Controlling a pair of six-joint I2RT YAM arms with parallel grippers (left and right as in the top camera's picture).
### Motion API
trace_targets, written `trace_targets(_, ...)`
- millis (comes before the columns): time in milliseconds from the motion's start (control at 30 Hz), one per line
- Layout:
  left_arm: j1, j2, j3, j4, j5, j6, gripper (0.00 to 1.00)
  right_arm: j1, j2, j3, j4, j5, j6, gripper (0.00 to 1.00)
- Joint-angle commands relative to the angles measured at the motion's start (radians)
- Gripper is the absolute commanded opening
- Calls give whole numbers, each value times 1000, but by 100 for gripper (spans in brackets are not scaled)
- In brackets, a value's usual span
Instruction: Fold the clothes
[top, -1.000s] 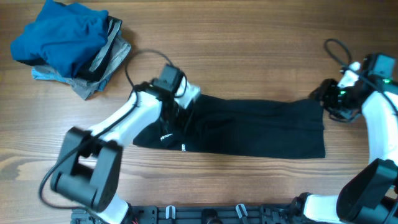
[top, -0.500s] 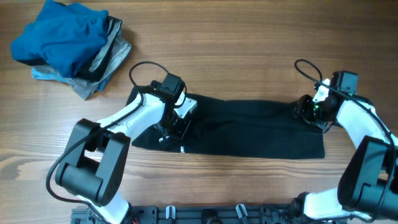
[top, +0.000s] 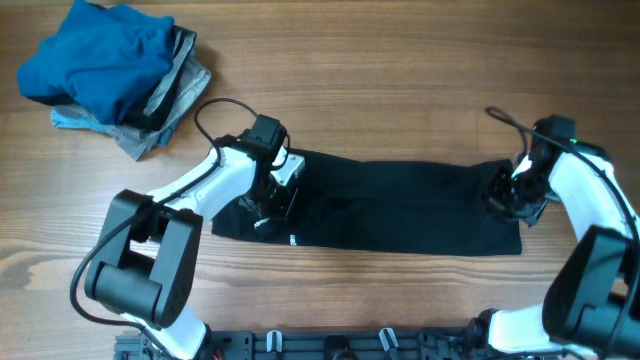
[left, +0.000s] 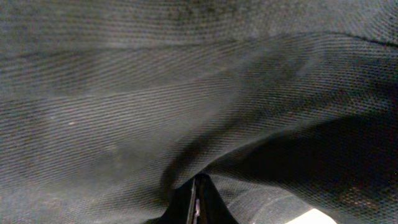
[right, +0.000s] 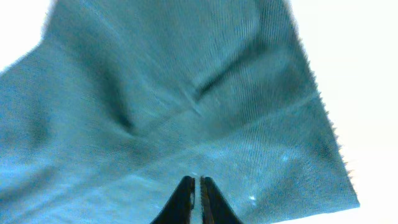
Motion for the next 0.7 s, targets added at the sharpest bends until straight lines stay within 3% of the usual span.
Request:
trace_targets(0, 23, -2, 5, -3, -68, -18, 4, -1, -60, 36, 74, -123, -81, 21)
trace_targets(100, 23, -22, 43, -28, -16, -17, 4, 8, -55, 27, 160, -312, -168, 26)
trace_targets(233, 23, -101, 122, -51, 49, -13, 4, 56, -48, -30, 266, -324, -159, 26)
trace_targets(367, 15, -172, 138, 34, 99, -13, 4, 105, -7, -116, 336, -319, -126, 26)
trace_targets(533, -45, -123, 118, 161, 137, -13, 4, 111, 34, -234, 441, -317, -45, 18)
trace_targets(667, -105, -54, 114, 129, 137, -13, 4, 109, 32, -260, 386, -269, -6, 13)
